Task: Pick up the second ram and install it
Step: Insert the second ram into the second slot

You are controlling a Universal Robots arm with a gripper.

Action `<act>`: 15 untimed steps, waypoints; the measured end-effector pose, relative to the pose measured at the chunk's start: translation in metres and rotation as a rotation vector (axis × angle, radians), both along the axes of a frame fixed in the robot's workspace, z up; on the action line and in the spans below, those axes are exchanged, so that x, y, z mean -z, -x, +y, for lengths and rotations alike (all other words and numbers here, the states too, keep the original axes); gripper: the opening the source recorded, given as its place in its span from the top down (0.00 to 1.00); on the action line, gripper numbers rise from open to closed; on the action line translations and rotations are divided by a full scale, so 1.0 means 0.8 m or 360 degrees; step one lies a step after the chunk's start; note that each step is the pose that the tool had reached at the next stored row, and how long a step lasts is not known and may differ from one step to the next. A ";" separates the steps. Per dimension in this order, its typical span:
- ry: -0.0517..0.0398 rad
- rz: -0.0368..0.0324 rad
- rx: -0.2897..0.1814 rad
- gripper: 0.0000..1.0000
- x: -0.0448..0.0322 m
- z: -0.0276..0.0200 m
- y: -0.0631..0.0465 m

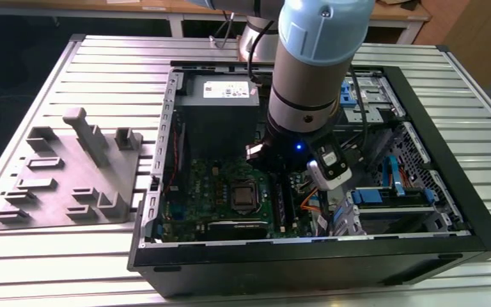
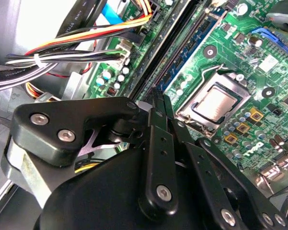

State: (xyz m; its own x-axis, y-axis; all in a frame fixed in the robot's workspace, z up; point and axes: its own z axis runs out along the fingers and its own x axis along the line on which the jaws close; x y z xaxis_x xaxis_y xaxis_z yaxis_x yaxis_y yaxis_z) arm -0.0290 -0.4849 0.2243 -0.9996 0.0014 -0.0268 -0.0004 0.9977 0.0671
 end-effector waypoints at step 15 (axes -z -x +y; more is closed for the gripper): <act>-0.0019 0.0000 0.0000 0.89 0.0009 -0.0006 0.000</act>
State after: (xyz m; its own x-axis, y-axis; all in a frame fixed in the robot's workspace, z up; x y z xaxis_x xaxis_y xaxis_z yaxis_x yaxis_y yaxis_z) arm -0.0290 -0.4853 0.2236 -0.9996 0.0017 -0.0269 -0.0004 0.9969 0.0791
